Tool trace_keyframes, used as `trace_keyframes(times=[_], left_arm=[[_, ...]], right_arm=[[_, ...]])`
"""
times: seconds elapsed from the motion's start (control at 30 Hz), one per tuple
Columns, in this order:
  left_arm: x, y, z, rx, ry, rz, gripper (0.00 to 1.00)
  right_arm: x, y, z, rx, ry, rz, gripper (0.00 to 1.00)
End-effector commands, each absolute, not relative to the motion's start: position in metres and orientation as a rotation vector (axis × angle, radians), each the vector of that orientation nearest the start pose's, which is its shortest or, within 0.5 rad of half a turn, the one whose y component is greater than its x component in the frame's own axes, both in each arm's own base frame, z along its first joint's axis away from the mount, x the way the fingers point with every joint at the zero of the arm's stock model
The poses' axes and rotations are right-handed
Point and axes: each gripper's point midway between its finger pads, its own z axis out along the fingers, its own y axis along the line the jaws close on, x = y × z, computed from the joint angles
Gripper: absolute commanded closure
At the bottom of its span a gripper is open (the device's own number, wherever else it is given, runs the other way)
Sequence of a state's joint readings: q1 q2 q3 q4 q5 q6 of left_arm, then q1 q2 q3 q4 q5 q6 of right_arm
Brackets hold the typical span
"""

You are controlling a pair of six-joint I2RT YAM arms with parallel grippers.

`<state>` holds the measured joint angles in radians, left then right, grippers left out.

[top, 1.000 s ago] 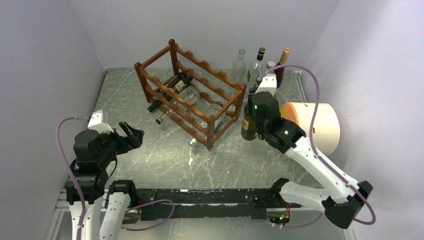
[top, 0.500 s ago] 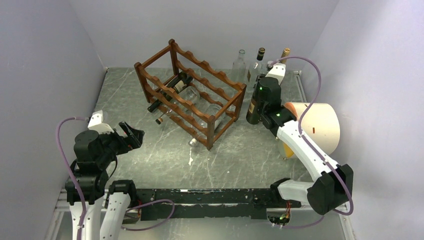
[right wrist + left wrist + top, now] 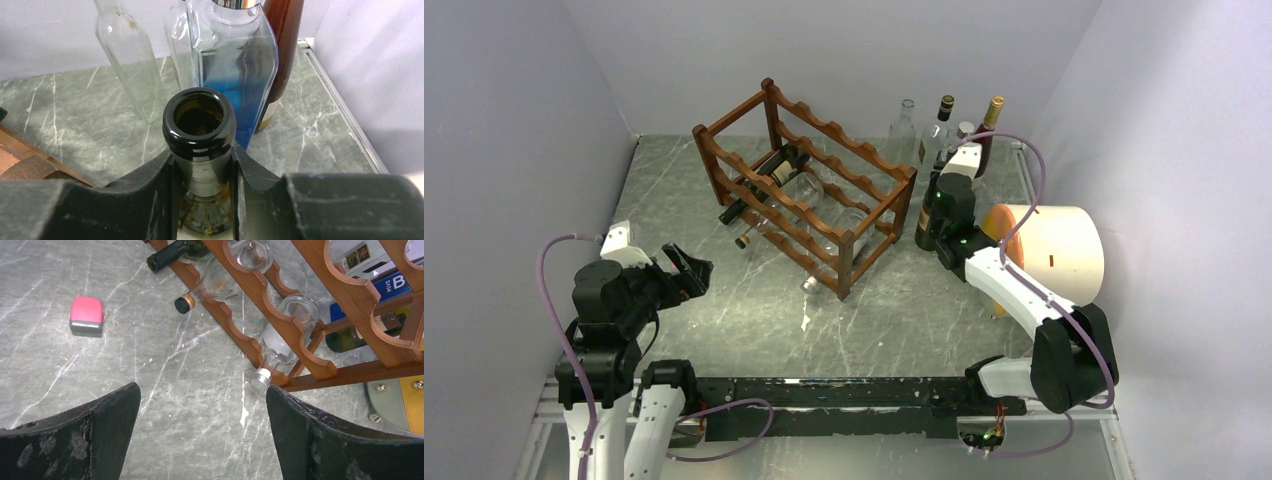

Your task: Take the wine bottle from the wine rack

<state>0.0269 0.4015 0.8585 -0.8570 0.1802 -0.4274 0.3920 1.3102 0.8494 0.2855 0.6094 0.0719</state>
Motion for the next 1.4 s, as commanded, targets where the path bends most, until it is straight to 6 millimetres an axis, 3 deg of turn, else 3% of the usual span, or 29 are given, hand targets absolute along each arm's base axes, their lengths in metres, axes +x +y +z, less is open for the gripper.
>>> trace_keyframes(times=[0.0, 0.13, 0.27, 0.4, 0.57, 0.67, 0.87, 0.97, 1.13, 1.37], left_arm=[[0.186, -0.046, 0.251, -0.316, 1.949, -0.448, 0.00], [0.187, -0.046, 0.251, -0.317, 1.956, -0.450, 0.00], [0.188, -0.046, 0.249, -0.318, 1.962, -0.448, 0.00], [0.188, -0.046, 0.249, -0.320, 1.967, -0.447, 0.00], [0.190, -0.047, 0.247, -0.315, 1.980, -0.452, 0.00], [0.192, -0.047, 0.244, -0.315, 1.995, -0.455, 0.00], [0.200, -0.048, 0.234, -0.351, 2.054, -0.461, 0.01], [0.209, -0.059, 0.230, -0.376, 2.078, -0.549, 0.01], [0.230, -0.089, 0.215, -0.432, 2.085, -0.805, 0.02], [0.270, -0.095, 0.214, -0.554, 1.945, -0.984, 0.02]], right_arm=[[0.416, 0.063, 0.240, 0.187, 1.645, -0.162, 1.00], [0.414, 0.064, 0.237, 0.192, 1.667, -0.151, 0.97], [0.411, 0.064, 0.248, 0.193, 1.679, -0.142, 0.65], [0.399, 0.072, 0.273, 0.144, 1.674, -0.066, 0.32], [0.367, 0.079, 0.302, 0.109, 1.655, 0.068, 0.04], [0.342, 0.085, 0.309, 0.066, 1.661, 0.156, 0.00], [0.297, 0.099, 0.304, -0.003, 1.697, 0.324, 0.00], [0.279, 0.113, 0.306, -0.092, 1.681, 0.423, 0.00], [0.266, 0.114, 0.310, -0.123, 1.672, 0.442, 0.00], [0.253, 0.126, 0.331, -0.181, 1.631, 0.531, 0.00]])
